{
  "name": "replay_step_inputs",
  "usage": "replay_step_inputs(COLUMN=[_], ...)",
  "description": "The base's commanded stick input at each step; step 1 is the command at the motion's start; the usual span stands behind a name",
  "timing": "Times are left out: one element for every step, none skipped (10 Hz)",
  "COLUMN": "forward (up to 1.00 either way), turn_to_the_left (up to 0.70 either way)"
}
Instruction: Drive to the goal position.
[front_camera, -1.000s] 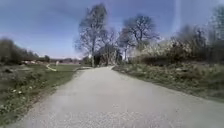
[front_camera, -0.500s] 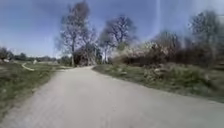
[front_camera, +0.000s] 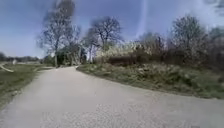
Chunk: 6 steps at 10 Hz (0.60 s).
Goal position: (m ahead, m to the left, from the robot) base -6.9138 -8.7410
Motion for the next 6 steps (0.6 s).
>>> replay_step_inputs(forward=[0.0, 0.0, 0.0, 0.0, 0.0, 0.0], turn_to_the_left=[-0.85, -0.85, -0.85, -0.85, -0.85, -0.85])
